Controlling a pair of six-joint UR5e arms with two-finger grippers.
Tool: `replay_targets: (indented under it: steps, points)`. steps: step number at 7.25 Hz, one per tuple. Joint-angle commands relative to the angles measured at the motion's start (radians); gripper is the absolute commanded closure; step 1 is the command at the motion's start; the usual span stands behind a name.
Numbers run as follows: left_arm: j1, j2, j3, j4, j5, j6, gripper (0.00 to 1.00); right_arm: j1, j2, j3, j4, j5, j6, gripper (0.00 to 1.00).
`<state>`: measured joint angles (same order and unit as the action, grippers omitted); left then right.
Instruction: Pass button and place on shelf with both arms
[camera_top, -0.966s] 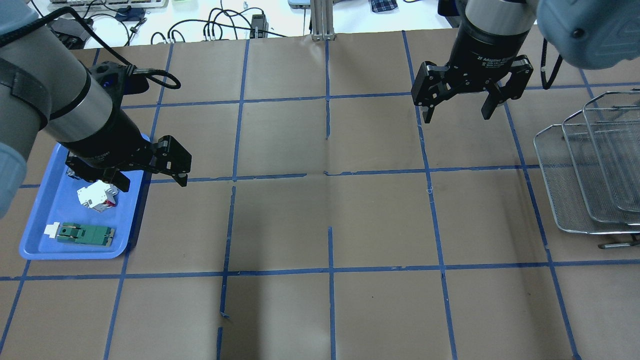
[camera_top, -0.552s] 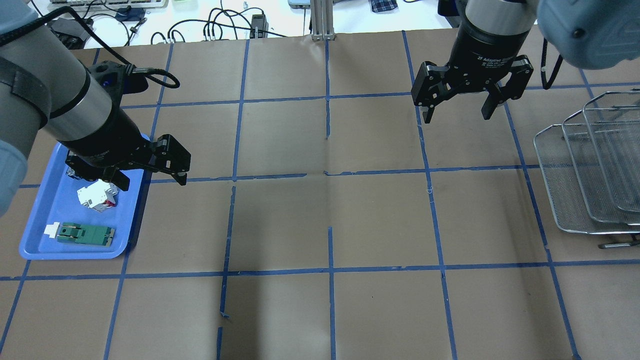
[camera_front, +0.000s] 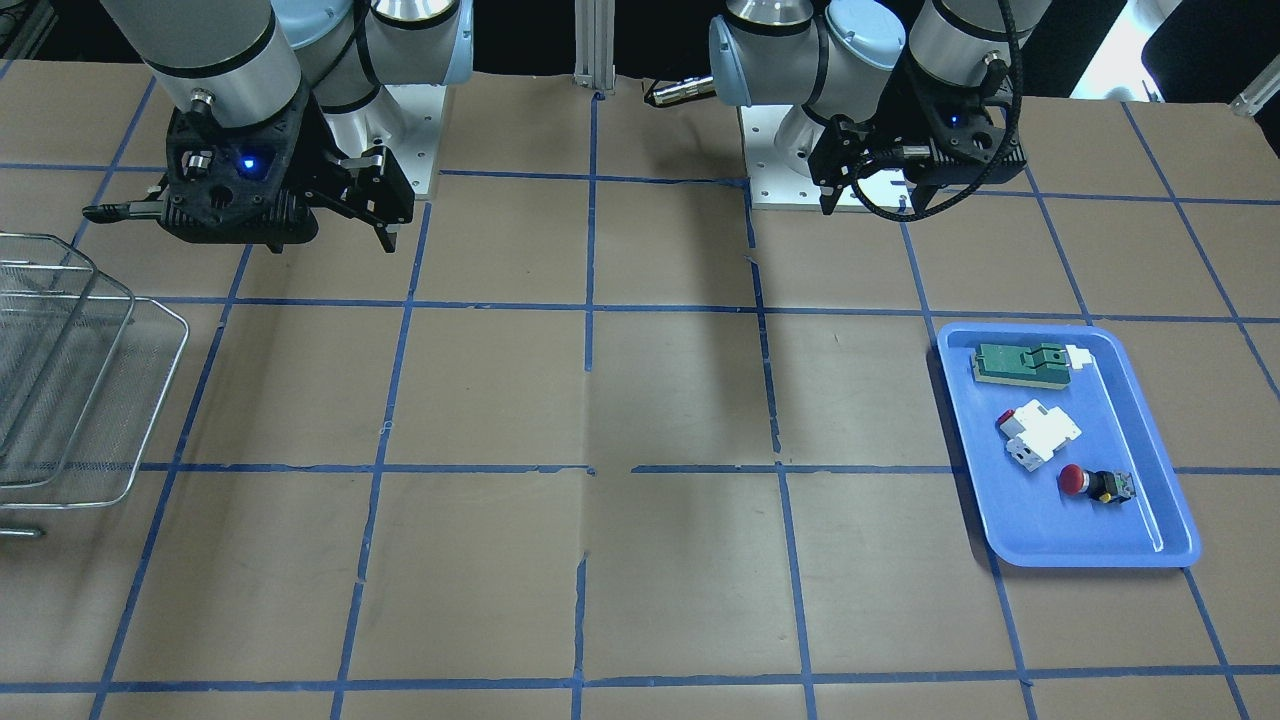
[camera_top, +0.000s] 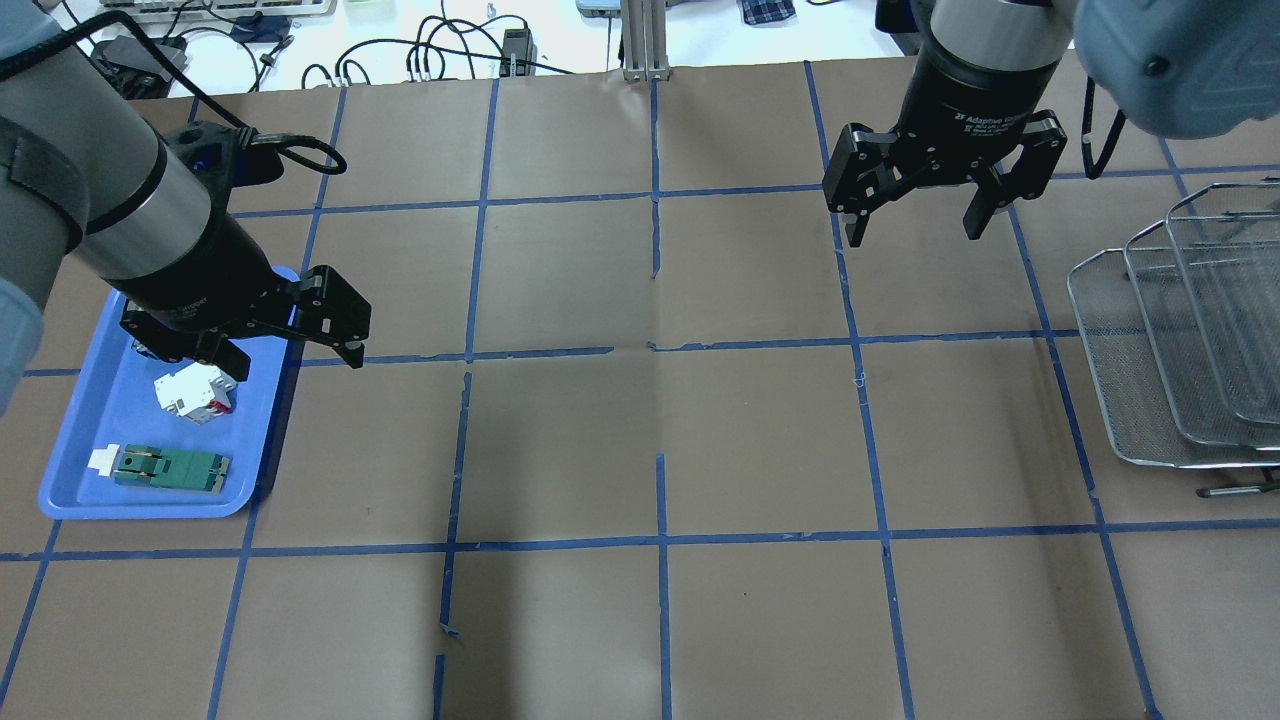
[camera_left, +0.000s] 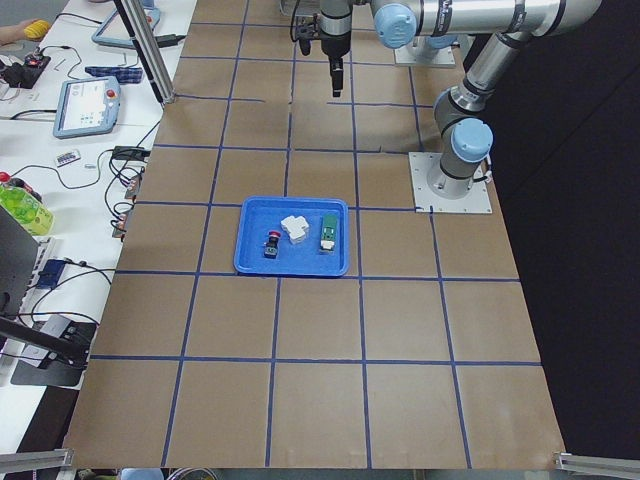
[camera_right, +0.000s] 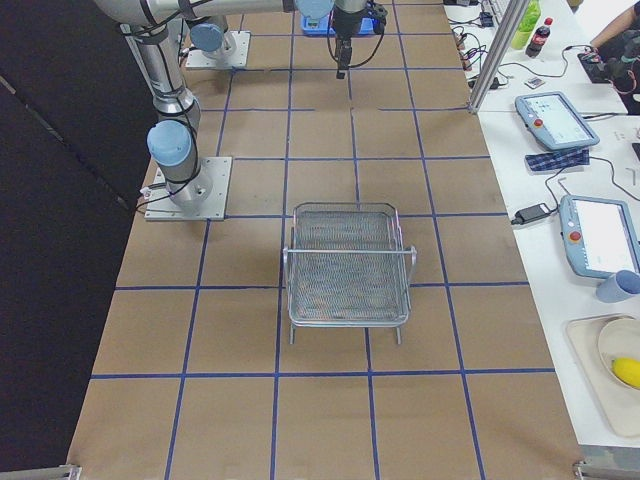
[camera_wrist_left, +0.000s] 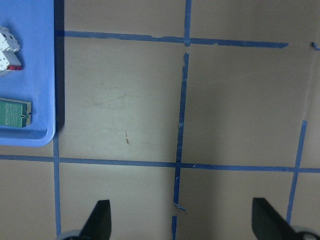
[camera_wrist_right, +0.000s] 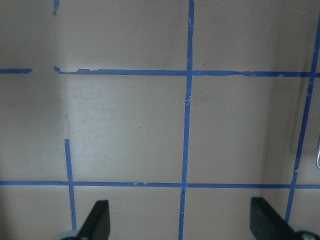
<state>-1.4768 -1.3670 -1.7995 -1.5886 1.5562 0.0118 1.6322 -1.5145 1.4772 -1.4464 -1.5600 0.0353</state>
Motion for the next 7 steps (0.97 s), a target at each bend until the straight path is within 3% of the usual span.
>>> replay_targets:
  steps: [1, 4, 7]
  points:
    - [0.039, 0.002, 0.0, 0.002, -0.001, 0.004, 0.0, 0.0, 0.0, 0.0, -0.002, 0.0, 0.0, 0.0]
    - [0.056, -0.001, 0.002, 0.002, -0.001, -0.001, 0.0, 0.0, 0.0, 0.0, -0.002, 0.0, 0.0, 0.0]
    - [0.223, -0.041, -0.064, 0.207, 0.005, -0.193, 0.0, 0.0, 0.0, 0.0, -0.002, 0.001, 0.0, 0.0]
